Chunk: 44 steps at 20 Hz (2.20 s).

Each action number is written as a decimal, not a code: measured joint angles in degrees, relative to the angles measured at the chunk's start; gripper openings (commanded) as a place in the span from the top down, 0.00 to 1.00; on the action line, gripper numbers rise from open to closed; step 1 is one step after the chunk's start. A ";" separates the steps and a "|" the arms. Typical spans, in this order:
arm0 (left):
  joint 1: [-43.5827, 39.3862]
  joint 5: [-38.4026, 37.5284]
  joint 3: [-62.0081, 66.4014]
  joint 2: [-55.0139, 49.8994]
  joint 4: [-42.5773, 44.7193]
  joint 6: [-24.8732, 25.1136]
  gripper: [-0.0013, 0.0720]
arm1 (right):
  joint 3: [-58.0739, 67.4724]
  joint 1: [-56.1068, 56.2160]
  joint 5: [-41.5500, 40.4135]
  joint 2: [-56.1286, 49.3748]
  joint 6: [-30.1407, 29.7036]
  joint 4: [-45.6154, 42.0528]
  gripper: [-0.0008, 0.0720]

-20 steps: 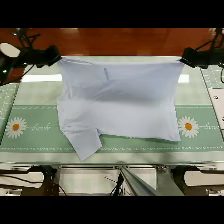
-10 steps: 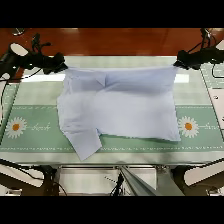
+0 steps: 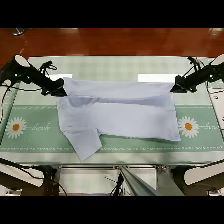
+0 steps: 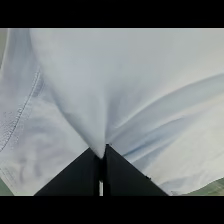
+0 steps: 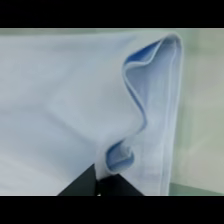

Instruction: Fold the shirts.

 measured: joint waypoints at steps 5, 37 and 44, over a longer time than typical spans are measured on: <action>-0.07 -7.54 1.40 0.33 3.06 -0.22 0.02 | -1.01 -0.26 1.99 0.94 -0.44 -0.22 0.14; 11.61 21.99 -74.55 47.47 -30.58 21.07 0.96 | -54.84 -22.88 -10.32 44.00 0.44 6.88 0.14; 11.10 21.38 -74.66 47.47 -31.58 21.29 0.96 | -57.79 -22.38 -4.26 44.39 5.77 -5.88 0.14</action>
